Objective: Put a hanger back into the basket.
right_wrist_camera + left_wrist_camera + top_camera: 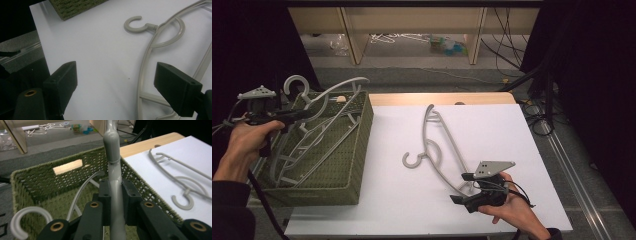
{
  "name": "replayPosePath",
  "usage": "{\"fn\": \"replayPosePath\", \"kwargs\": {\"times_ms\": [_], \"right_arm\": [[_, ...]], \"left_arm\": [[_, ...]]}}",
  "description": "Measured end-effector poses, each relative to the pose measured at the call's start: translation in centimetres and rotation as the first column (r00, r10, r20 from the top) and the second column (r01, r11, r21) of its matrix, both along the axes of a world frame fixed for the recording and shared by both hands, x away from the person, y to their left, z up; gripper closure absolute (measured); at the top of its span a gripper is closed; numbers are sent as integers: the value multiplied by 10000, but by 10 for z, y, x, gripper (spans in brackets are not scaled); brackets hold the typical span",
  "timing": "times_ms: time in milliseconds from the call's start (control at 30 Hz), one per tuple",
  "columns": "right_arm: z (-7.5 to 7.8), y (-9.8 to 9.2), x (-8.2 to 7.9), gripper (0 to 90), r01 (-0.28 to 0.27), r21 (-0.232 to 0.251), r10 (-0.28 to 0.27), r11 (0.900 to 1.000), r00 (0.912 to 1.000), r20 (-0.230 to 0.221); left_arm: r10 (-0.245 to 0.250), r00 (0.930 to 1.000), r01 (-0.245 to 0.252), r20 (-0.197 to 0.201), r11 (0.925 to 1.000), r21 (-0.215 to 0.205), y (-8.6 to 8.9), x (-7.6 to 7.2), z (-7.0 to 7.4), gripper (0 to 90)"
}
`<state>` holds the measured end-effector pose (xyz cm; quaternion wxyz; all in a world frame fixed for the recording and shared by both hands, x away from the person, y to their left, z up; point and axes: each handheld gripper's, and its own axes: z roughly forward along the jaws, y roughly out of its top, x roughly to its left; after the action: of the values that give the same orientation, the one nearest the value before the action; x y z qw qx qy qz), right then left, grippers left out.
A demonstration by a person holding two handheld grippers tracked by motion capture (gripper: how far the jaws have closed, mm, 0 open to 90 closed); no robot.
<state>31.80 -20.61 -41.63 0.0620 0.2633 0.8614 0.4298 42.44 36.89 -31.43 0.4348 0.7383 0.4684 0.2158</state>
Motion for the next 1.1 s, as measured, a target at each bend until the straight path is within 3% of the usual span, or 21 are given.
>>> {"fn": "replayPosePath", "kwargs": {"times_ms": [233, 433, 600, 667, 967, 1100], "right_arm": [[0, 0, 0, 200, -47, 28, 47, 10000, 10000, 16], [0, 1, 0, 200, -138, 3, 138, 9999, 9999, -48], [-1, 1, 0, 200, -134, -11, 134, 9999, 9999, -58], [-1, 1, 0, 200, -126, 7, 126, 9999, 9998, -149], [-1, 1, 0, 200, -163, -48, 162, 9999, 9998, -97], [-1, 1, 0, 201, -145, -46, 145, 9999, 9998, -137]], "left_arm": [[183, 9997, -181, -162, 9998, 127, 12, -1, -9, 790], [-25, 9995, 34, -304, 9996, 282, 16, -5, -15, 790], [-211, 9991, 216, -357, 9997, 136, 15, -5, -19, 789], [-268, 9988, 282, -412, 9990, 341, 16, -5, -20, 789], [-127, 9962, 145, -863, 9997, 205, 22, -4, -36, 789], [-121, 9942, 164, -1066, 9991, 398, 24, -4, -42, 790]]}}
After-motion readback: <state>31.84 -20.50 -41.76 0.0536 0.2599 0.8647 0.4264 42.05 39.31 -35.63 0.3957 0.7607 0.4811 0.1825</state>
